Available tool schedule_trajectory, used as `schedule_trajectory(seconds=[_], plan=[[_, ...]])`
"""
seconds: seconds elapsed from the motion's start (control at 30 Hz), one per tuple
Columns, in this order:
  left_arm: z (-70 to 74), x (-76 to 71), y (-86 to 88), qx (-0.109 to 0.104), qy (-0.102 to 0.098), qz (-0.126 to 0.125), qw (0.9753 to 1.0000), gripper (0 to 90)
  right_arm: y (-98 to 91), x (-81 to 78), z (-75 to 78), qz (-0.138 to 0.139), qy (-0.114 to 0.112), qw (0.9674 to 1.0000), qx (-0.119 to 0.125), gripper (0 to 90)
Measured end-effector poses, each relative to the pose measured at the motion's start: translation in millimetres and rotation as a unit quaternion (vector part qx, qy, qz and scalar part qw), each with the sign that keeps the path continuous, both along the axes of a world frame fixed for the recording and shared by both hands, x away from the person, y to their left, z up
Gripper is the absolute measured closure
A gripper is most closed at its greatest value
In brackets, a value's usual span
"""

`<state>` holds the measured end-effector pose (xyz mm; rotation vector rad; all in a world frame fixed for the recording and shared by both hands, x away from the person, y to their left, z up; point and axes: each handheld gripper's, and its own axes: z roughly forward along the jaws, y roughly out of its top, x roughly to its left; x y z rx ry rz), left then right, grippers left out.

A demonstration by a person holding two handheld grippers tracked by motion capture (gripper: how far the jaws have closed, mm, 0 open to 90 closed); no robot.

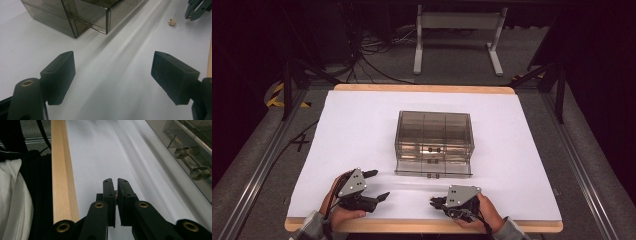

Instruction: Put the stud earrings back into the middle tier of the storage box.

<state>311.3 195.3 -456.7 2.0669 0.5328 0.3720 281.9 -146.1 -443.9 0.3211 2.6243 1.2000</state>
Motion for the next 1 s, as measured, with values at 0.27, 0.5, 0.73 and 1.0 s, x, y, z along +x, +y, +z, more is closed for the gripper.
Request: schedule_trajectory(seconds=[0.27,0.5,0.73,1.0], plan=[[0.1,-0.6,0.1,0.001,-0.001,0.001,1.0000,19.4,-3.1,-3.8,8.3,-0.001,-0.012,0.9999,0.005,86.5],[0.2,0.1,0.6,0.001,-0.003,0.005,1.0000,18.4,-10.8,-5.1,20.4,-0.009,-0.026,0.9992,0.028,86.5],[0.8,-0.2,1.9,-0.001,-0.007,0.012,0.9999,17.9,-17.4,-2.0,35.4,-0.022,-0.040,0.9982,0.038,86.5],[0.6,0.0,1.0,0.000,-0.007,0.008,0.9999,17.9,-21.9,1.6,49.2,-0.039,-0.054,0.9968,0.045,86.5]])
